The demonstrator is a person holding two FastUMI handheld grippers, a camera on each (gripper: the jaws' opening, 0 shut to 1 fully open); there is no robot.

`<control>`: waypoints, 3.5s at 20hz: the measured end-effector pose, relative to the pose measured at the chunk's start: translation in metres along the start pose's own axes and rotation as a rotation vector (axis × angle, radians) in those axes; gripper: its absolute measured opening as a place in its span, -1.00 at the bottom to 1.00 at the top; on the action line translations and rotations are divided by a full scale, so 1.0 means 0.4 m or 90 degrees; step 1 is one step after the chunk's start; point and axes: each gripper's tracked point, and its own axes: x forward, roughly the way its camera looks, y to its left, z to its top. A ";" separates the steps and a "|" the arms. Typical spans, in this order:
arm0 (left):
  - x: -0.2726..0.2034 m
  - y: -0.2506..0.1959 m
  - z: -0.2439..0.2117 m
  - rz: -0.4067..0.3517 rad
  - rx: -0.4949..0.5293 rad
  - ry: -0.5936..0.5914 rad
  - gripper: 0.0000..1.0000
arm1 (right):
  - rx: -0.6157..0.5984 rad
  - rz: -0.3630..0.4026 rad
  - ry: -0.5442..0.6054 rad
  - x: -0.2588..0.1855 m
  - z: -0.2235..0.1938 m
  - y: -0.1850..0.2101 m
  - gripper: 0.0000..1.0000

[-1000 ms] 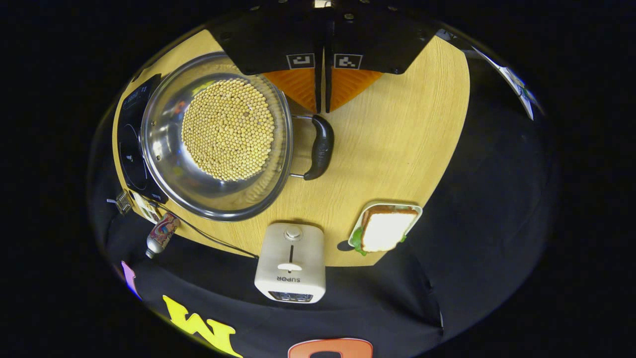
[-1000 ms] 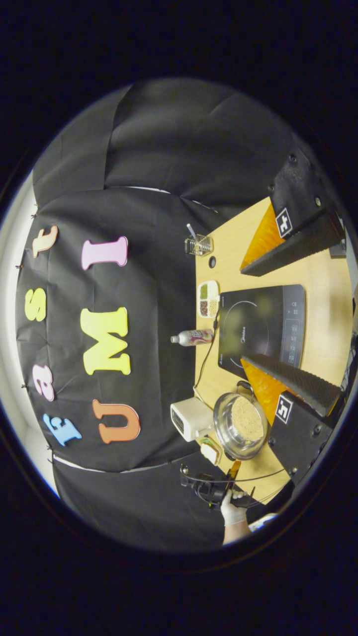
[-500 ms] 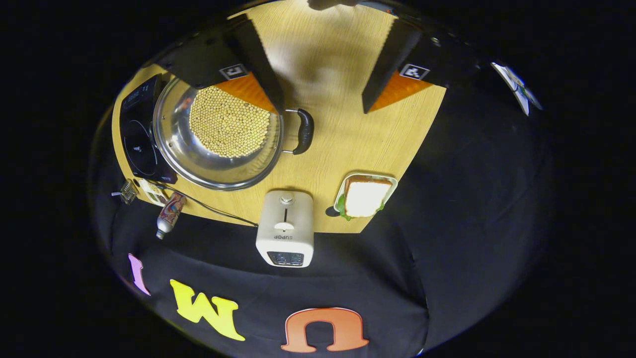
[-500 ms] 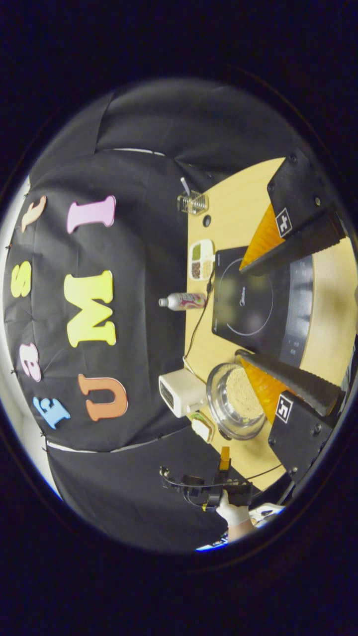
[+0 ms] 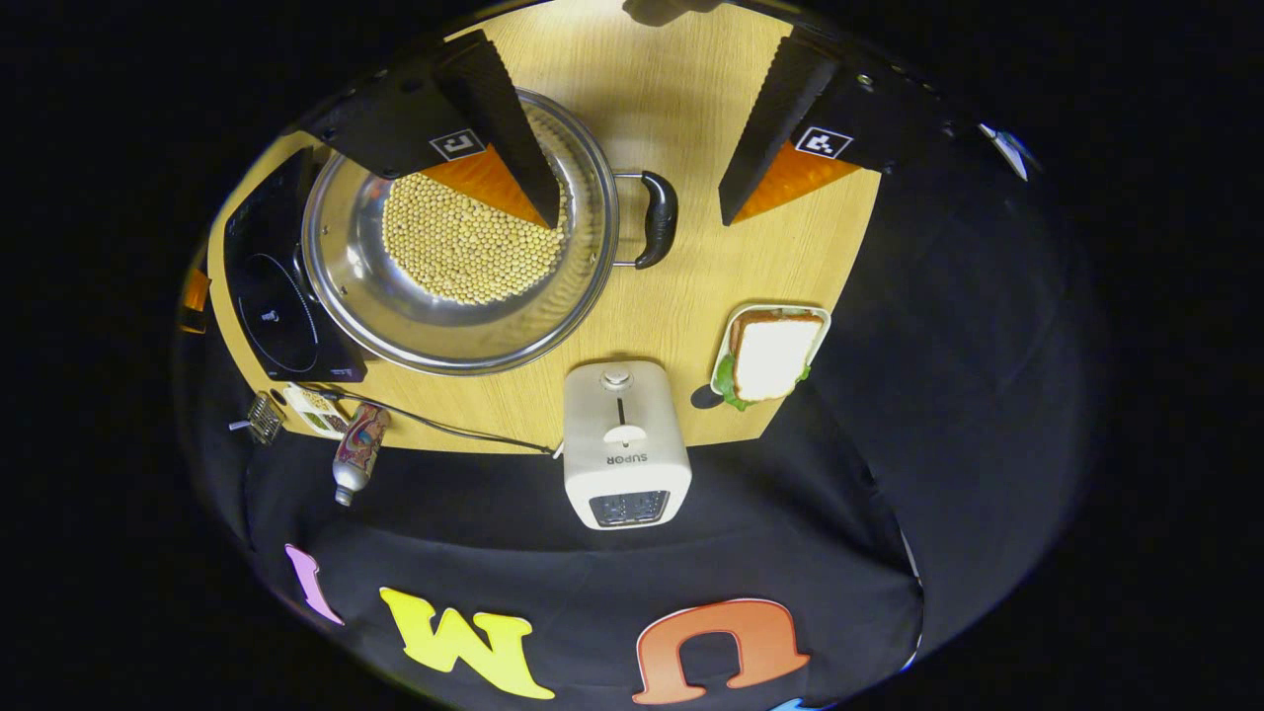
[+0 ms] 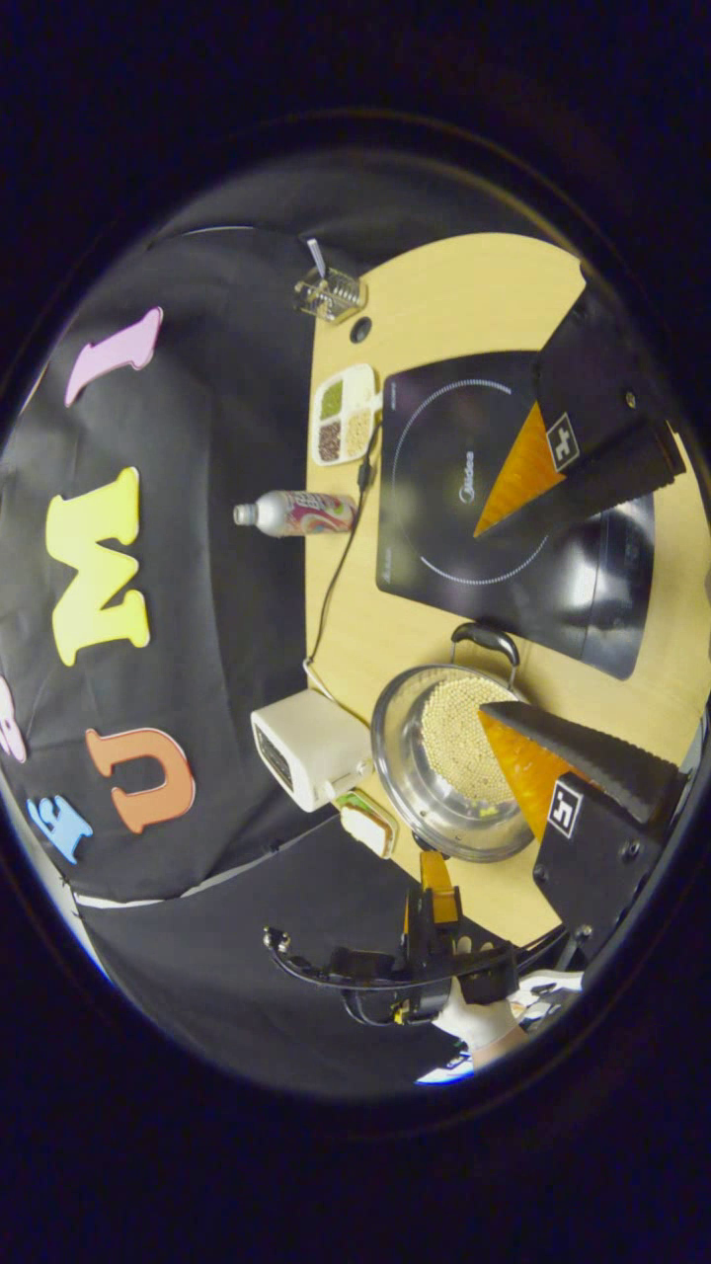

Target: First push the handle of the pot to place it horizontally, then grasp the pot with both hands and set it on the induction cooktop.

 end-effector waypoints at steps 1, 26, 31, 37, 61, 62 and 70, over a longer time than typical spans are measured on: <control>0.019 0.008 0.003 0.004 0.008 0.009 0.95 | -0.001 -0.002 0.014 0.032 -0.008 0.007 0.89; 0.197 -0.013 -0.077 -0.052 0.042 0.190 0.58 | 0.026 -0.152 0.261 0.294 -0.087 0.031 0.69; 0.190 -0.017 -0.088 -0.077 -0.005 0.231 0.51 | 0.028 -0.188 0.285 0.302 -0.078 0.034 0.34; 0.186 -0.028 -0.105 -0.084 -0.035 0.260 0.48 | 0.034 -0.146 0.280 0.306 -0.067 0.033 0.15; 0.126 0.004 -0.024 -0.151 0.024 0.145 0.26 | 0.081 -0.160 0.110 -0.124 0.018 -0.147 0.05; 0.137 0.000 -0.026 -0.158 0.030 0.142 0.26 | 0.087 -0.168 0.106 -0.142 0.007 -0.177 0.05; 0.191 0.001 -0.034 -0.201 0.055 0.154 0.26 | 0.117 -0.211 0.101 -0.240 -0.045 -0.411 0.05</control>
